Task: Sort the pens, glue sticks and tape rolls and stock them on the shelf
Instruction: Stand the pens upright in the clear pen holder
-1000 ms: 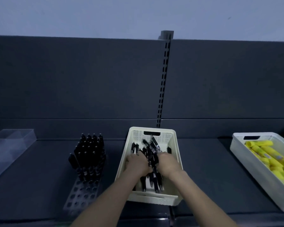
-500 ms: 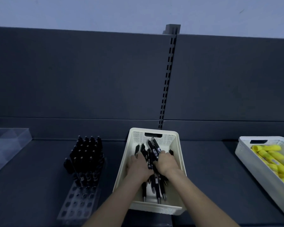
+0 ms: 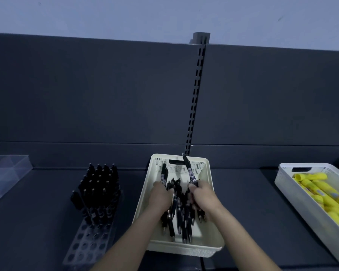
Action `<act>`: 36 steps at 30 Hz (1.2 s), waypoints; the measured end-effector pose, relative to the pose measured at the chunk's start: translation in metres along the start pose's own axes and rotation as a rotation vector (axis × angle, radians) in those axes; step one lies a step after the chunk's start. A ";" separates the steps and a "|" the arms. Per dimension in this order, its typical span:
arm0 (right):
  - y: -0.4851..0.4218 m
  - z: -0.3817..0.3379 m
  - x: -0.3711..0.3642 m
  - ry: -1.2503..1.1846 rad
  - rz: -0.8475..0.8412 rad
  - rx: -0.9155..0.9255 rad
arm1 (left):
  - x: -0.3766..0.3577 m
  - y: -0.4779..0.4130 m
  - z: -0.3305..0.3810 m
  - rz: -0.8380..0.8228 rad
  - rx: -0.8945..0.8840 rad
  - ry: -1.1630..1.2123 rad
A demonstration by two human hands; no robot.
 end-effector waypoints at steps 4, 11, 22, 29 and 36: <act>0.027 0.000 0.008 -0.494 -0.264 -0.091 | 0.015 0.007 0.014 0.073 -0.125 0.317; 0.058 -0.004 0.016 -0.626 -0.436 -0.079 | 0.042 0.037 0.056 0.059 -0.297 0.759; 0.107 -0.017 -0.019 -0.471 -0.508 0.107 | 0.073 0.095 0.053 0.053 -0.316 0.965; 0.133 -0.026 -0.067 -0.323 -0.610 0.192 | 0.115 0.123 0.023 0.206 -0.284 0.992; 0.153 -0.038 -0.116 -0.357 -0.624 0.183 | 0.166 0.148 -0.024 0.295 -0.274 0.945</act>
Point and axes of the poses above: each hand's wrist, its own y-axis away from the middle knuckle, its own x-axis out of the back of the hand, z = x × y, the point moved 6 cm from there along -y, towards the middle knuckle, and after that the axes turned 9 degrees about -x, right-handed, at the moved point
